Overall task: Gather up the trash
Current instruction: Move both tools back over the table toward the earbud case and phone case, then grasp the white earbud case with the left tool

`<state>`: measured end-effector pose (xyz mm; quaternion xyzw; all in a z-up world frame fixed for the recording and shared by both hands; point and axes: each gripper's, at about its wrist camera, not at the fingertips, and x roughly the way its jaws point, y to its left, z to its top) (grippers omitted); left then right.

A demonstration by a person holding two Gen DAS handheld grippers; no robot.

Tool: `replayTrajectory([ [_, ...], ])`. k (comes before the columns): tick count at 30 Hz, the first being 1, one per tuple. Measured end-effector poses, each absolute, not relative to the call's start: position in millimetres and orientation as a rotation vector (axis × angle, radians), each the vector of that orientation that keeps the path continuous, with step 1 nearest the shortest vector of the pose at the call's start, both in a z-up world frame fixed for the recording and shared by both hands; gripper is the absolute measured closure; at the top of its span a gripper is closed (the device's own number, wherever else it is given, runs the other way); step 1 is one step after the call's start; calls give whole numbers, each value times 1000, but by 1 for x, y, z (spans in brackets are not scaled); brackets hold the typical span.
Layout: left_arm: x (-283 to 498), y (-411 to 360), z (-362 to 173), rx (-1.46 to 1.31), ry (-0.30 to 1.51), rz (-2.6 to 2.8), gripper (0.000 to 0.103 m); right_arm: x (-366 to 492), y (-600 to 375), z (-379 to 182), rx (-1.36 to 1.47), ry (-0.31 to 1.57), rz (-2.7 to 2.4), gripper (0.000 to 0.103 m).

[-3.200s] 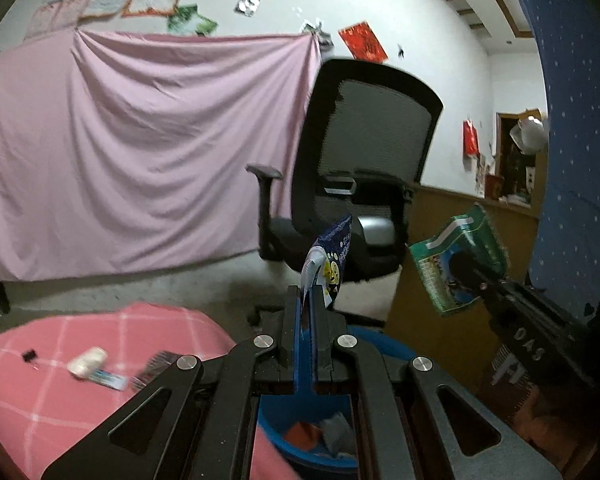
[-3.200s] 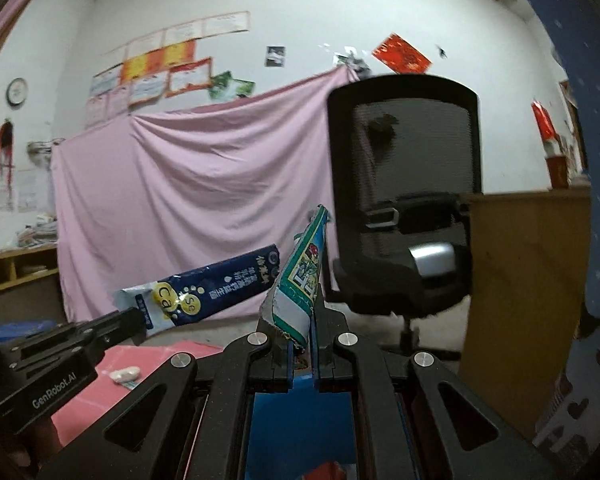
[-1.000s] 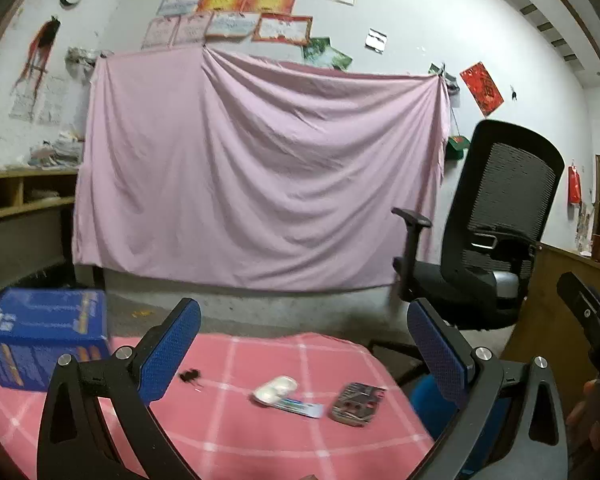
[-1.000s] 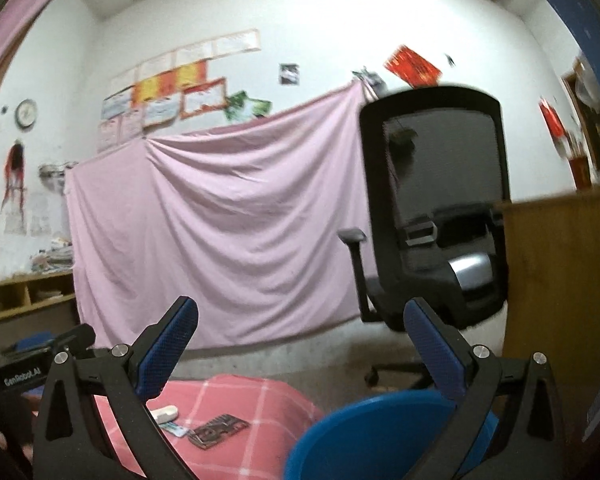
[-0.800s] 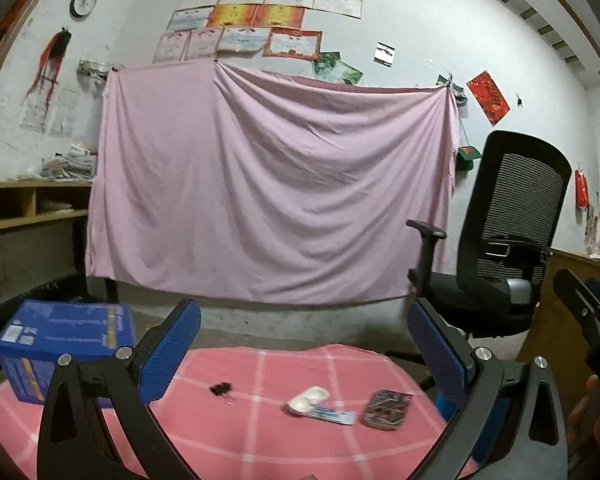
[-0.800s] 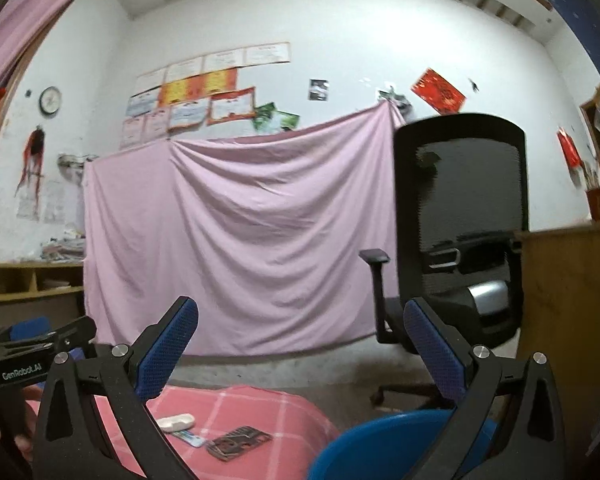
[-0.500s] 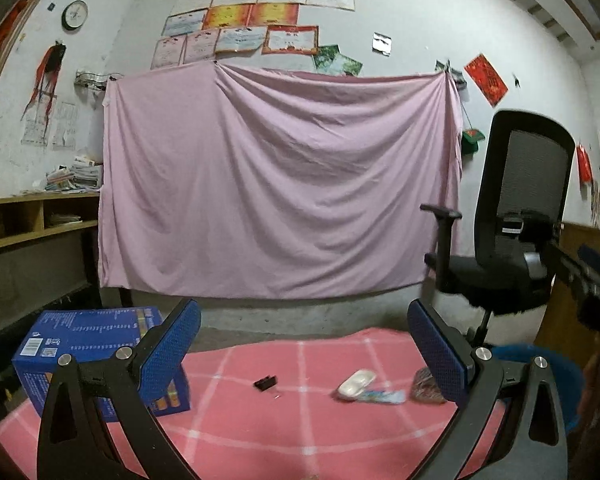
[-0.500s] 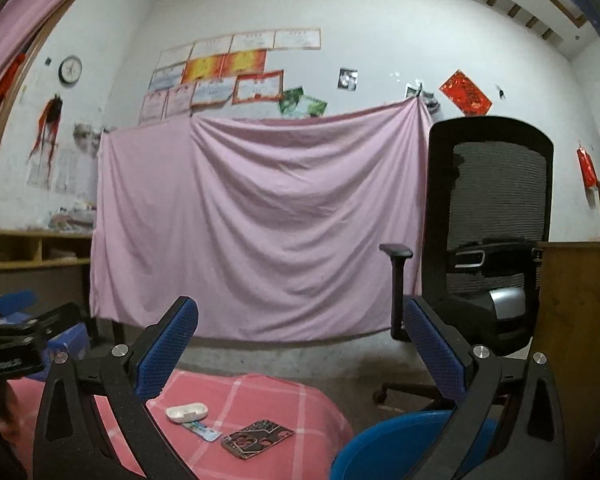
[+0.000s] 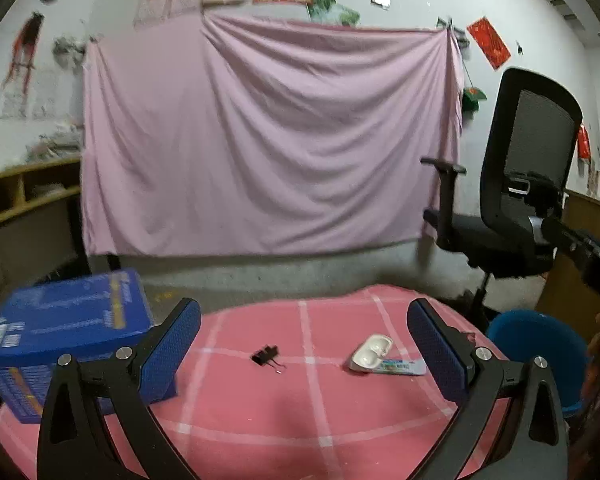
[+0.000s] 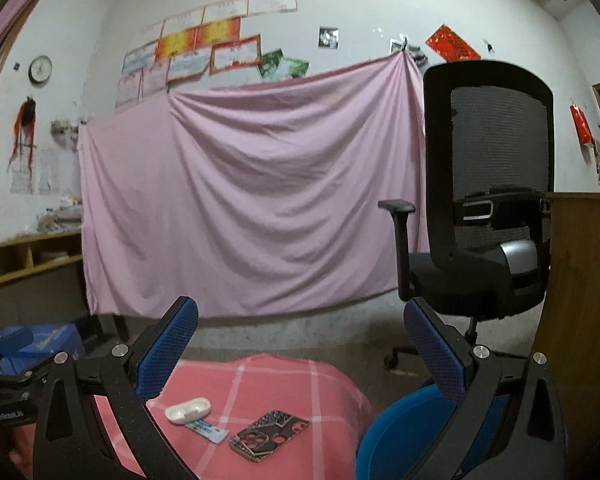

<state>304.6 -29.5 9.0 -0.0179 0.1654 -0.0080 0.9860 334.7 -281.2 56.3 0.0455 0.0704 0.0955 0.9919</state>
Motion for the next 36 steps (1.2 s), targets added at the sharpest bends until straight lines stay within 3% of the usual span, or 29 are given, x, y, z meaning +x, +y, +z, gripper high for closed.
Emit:
replayTrajectory([
  [8,361,-35,-5,-90,559,-128,5,374,-272,30,54,402,179,0],
  [11,378,-40,-11,-92,643,-174,21,385,-268,19,50,487,190,1],
  [13,388,-44,-16,-95,698,-207,31,389,-265,13,38,529,197,8],
  [14,392,-45,-18,-97,723,-223,31,390,-264,12,35,541,201,15],
  [17,404,-51,-22,-101,779,-266,31,393,-263,8,33,574,207,18],
  [19,411,-54,-24,-103,806,-288,43,397,-262,5,32,609,215,23],
  [24,434,-59,-34,-113,897,-337,54,411,-257,-5,25,699,228,32],
  [31,451,-62,-36,-124,925,-363,57,425,-251,-17,20,794,235,37],
  [32,452,-62,-37,-119,928,-364,60,426,-249,-19,19,803,237,37],
  [34,456,-65,-40,-98,949,-364,76,428,-246,-19,12,815,240,37],
  [36,458,-65,-41,-97,952,-365,78,429,-244,-20,2,822,242,37],
])
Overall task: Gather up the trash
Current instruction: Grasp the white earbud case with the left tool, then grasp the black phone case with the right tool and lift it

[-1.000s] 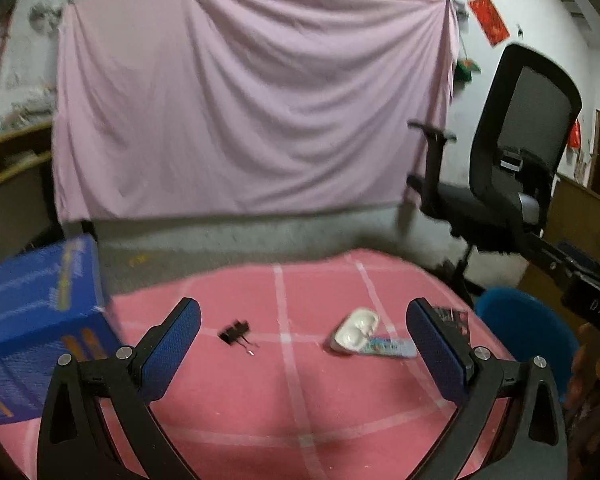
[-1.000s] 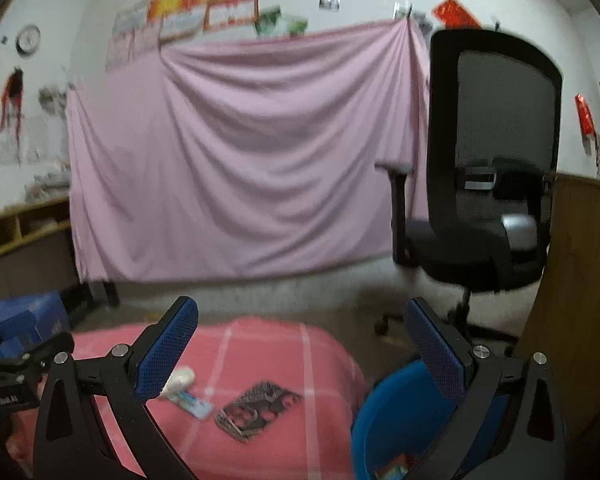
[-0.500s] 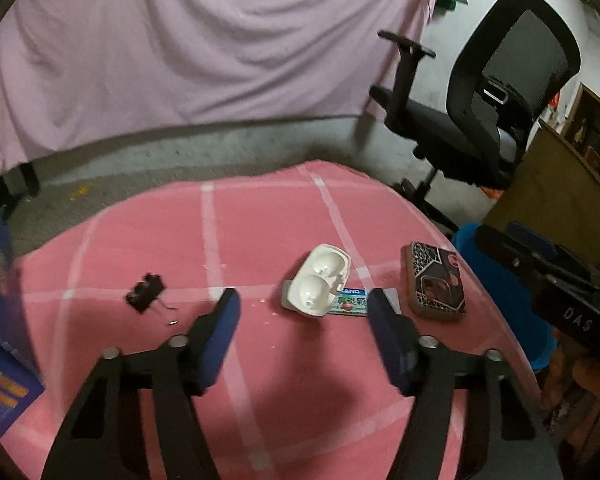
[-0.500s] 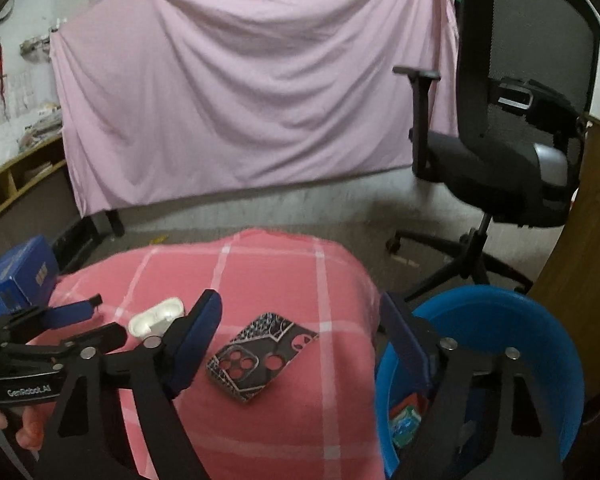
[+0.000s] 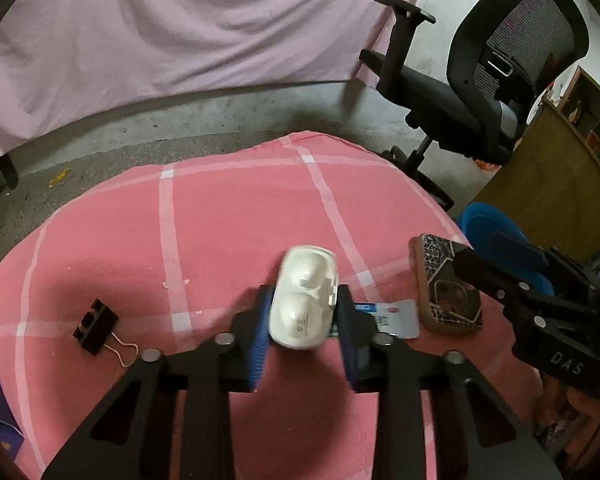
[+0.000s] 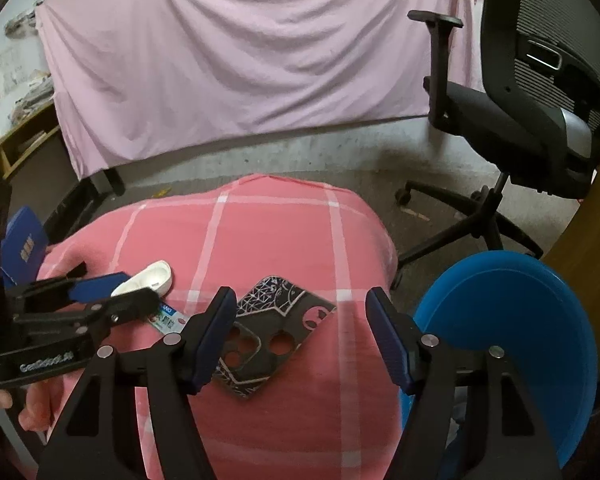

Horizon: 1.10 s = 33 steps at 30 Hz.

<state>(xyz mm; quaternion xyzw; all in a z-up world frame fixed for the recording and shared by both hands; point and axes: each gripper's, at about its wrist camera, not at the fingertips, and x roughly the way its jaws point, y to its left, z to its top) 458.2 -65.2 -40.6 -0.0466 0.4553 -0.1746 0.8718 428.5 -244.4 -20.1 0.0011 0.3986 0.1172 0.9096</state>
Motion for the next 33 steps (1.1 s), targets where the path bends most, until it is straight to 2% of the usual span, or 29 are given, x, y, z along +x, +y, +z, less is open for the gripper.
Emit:
replayTrajectory([
  [13,424,-19,-38,-223,924,-231,78,436,-228,-32,-36,909,270,36],
  [19,420,-19,-36,-228,914,-224,78,440,-215,-42,-88,959,264,26],
  [22,420,-21,-36,-231,913,-223,78,437,-215,-42,-107,956,264,26],
  [25,418,-22,-35,-232,910,-217,78,434,-218,-43,-106,956,269,34],
  [27,416,-21,-35,-224,907,-214,78,432,-218,-42,-115,953,273,45],
  [31,416,-20,-36,-227,905,-213,78,428,-215,-41,-123,947,277,51],
  [33,416,-20,-37,-231,904,-214,78,427,-216,-41,-116,941,275,59],
])
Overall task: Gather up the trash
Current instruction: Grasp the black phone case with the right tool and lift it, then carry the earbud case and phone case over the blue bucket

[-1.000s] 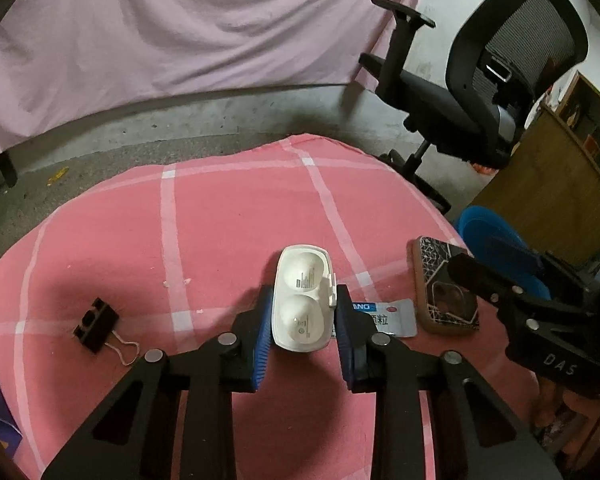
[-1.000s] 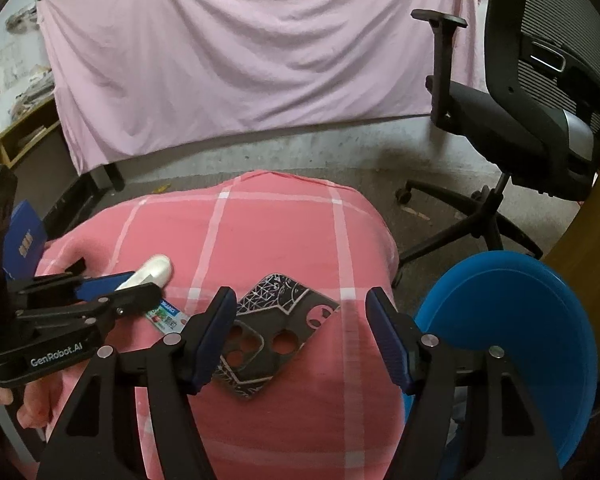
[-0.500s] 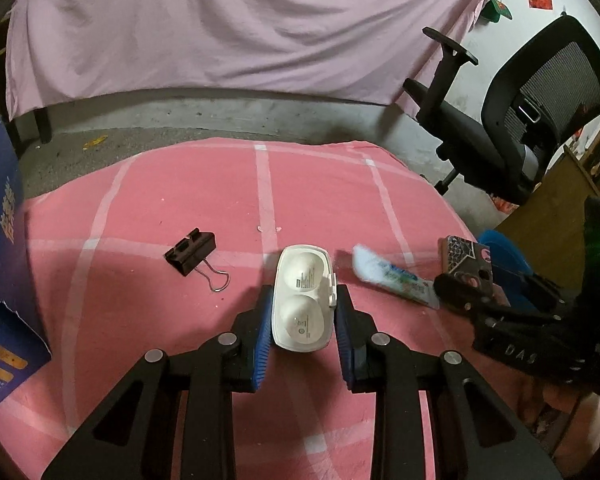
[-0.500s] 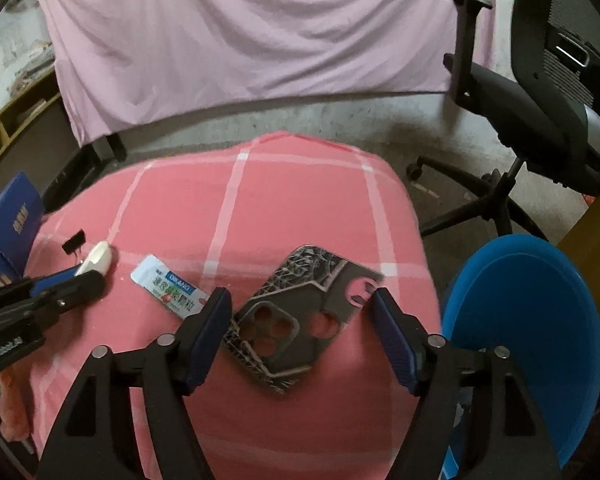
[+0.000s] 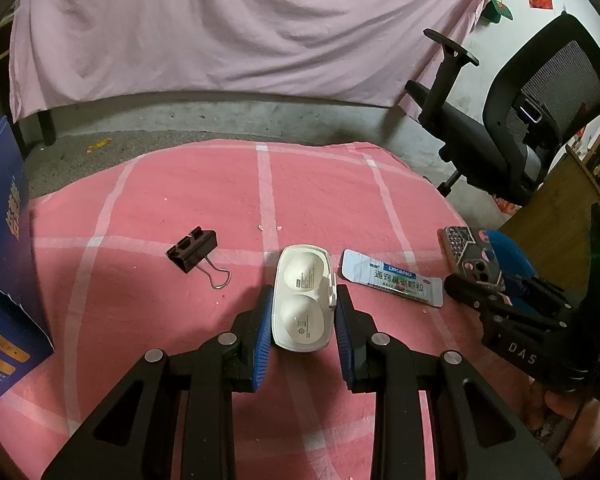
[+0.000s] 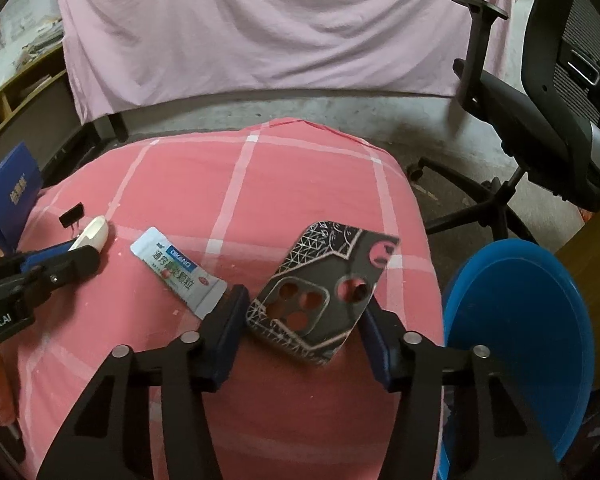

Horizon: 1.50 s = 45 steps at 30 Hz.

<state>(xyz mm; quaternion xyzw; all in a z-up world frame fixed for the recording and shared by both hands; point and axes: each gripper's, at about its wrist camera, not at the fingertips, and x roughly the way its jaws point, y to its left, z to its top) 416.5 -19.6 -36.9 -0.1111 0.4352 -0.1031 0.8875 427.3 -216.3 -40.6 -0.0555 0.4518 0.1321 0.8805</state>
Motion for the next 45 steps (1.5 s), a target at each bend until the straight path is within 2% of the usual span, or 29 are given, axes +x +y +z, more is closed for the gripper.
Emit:
replayTrajectory([
  [3,417,-20,-37,-231,901,-210,78,426,-217,-40,-102,938,277,65],
  [6,417,-18,-37,-230,899,-212,79,425,-217,-38,-89,928,294,83],
  [12,416,-18,-37,-229,895,-209,78,422,-217,-35,-63,913,323,92],
  [23,404,-20,-25,-231,821,-217,79,407,-220,-17,-30,791,371,94],
  [26,390,-29,-12,-231,746,-226,79,394,-222,-6,-28,698,393,94],
  [36,349,-79,54,-248,436,-291,78,319,-272,57,-25,221,398,94],
  [45,327,-168,89,-169,278,-426,78,282,-330,79,-73,57,240,94],
])
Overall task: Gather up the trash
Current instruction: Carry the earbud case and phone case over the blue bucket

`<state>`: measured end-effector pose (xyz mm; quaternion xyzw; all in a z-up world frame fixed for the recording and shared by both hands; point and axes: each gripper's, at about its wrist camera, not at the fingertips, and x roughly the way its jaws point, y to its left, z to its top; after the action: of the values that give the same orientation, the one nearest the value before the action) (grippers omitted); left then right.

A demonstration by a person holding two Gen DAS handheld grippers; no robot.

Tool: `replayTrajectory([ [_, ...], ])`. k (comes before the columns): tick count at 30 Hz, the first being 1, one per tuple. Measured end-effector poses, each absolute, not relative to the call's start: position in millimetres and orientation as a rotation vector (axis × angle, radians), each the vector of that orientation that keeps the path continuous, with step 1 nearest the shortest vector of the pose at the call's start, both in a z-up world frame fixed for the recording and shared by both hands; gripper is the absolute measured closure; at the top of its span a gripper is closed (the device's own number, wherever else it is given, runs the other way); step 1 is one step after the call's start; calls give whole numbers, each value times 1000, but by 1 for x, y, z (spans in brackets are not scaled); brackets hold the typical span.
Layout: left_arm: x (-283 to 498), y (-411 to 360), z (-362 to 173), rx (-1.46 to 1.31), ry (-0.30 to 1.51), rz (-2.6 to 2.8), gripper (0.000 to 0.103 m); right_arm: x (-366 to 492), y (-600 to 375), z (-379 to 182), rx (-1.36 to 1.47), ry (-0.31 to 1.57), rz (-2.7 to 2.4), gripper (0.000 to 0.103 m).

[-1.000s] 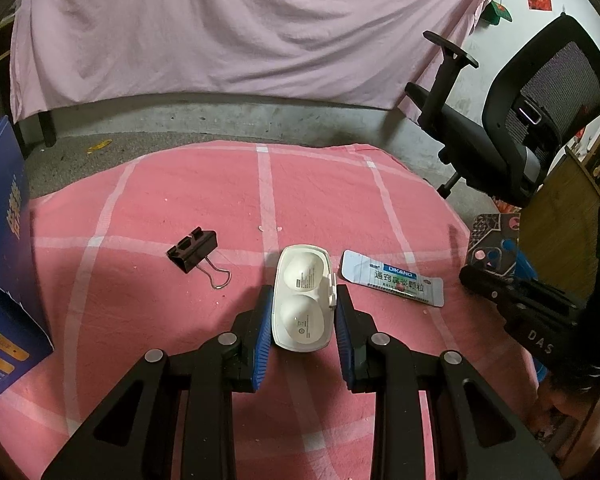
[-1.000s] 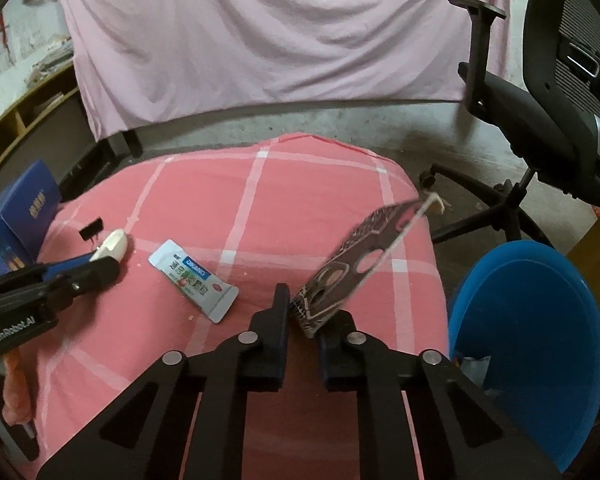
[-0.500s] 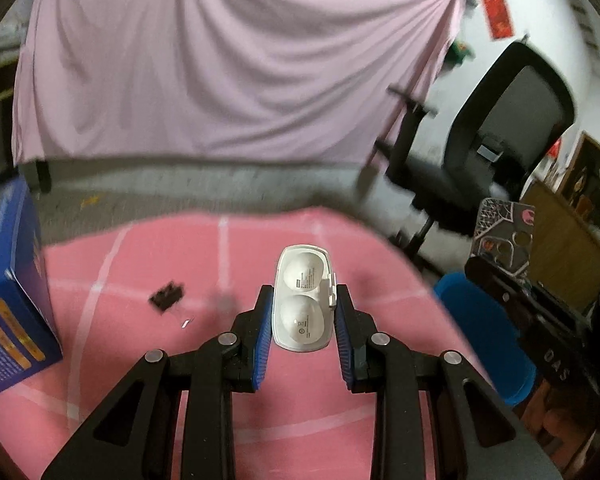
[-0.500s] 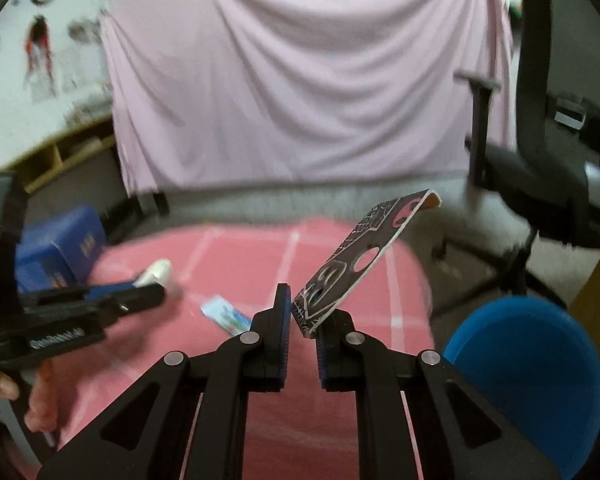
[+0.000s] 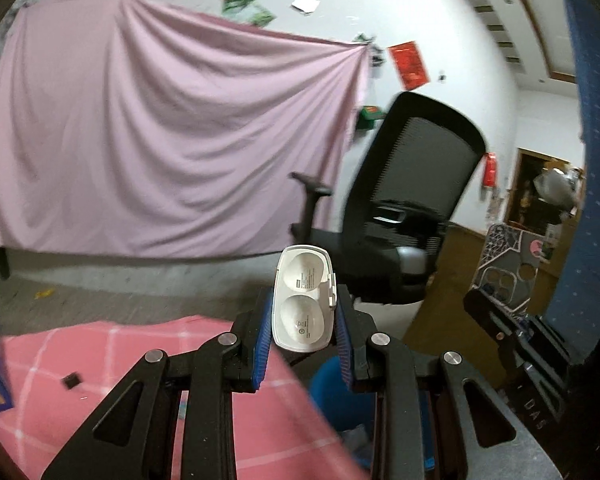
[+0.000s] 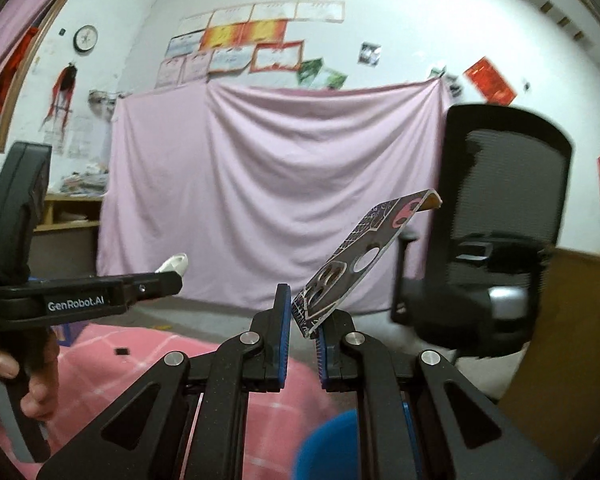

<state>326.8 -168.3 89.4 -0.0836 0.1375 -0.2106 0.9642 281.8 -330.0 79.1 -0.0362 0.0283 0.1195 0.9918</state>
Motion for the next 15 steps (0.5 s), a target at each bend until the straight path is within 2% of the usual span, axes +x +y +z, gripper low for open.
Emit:
replayTrajectory([
  [8,326,-247,82,-101,292,-546,78,262,-389,70,-67,63,131,94],
  [15,341,-293,52,-77,443,-589,78,269,-433,45,-32,209,81,94],
])
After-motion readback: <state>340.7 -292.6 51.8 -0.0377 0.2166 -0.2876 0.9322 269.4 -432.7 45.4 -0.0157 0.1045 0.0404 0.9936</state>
